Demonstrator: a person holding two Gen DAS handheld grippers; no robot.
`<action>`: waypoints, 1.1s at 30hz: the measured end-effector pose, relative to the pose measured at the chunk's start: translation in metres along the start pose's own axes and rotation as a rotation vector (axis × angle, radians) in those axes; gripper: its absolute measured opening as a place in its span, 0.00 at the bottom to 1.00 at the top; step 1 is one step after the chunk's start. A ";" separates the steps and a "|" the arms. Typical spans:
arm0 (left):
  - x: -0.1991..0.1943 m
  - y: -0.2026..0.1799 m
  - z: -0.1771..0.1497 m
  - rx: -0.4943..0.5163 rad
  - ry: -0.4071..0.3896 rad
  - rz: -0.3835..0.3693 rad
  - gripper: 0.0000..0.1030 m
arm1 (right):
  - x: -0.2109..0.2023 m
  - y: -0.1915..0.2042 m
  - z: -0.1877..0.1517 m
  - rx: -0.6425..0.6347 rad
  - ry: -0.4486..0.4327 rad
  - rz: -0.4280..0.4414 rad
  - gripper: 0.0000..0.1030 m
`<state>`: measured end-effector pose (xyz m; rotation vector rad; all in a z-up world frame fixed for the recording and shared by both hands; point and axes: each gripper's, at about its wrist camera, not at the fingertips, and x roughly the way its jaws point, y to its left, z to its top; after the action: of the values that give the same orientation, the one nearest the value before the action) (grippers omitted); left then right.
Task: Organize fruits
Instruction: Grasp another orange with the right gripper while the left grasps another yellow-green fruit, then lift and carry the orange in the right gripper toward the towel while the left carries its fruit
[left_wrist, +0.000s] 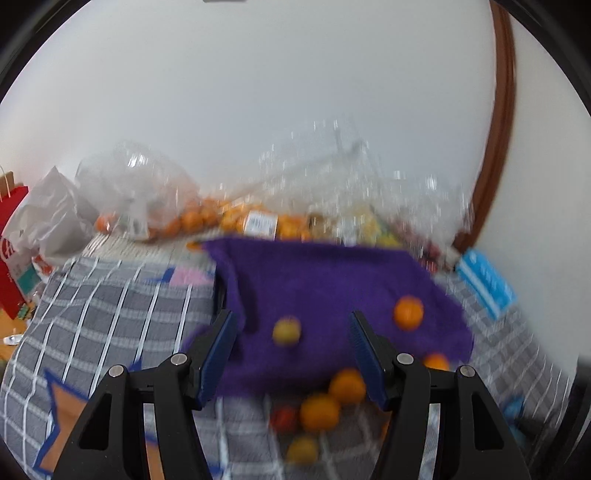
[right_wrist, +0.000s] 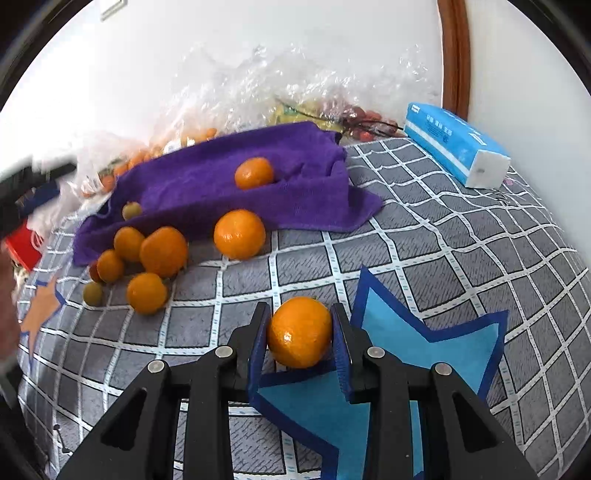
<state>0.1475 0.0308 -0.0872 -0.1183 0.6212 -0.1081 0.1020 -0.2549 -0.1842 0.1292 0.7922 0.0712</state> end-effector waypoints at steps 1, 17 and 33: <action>-0.001 -0.001 -0.007 0.014 0.020 0.000 0.58 | -0.001 0.000 0.000 -0.003 -0.003 0.008 0.32; 0.020 -0.020 -0.068 0.129 0.240 0.024 0.24 | 0.002 0.001 0.000 -0.012 -0.002 0.061 0.32; 0.027 -0.010 -0.070 0.052 0.272 -0.052 0.22 | 0.001 0.003 -0.002 -0.021 -0.015 0.019 0.32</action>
<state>0.1277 0.0115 -0.1577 -0.0701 0.8858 -0.1927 0.1014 -0.2521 -0.1856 0.1173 0.7753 0.0964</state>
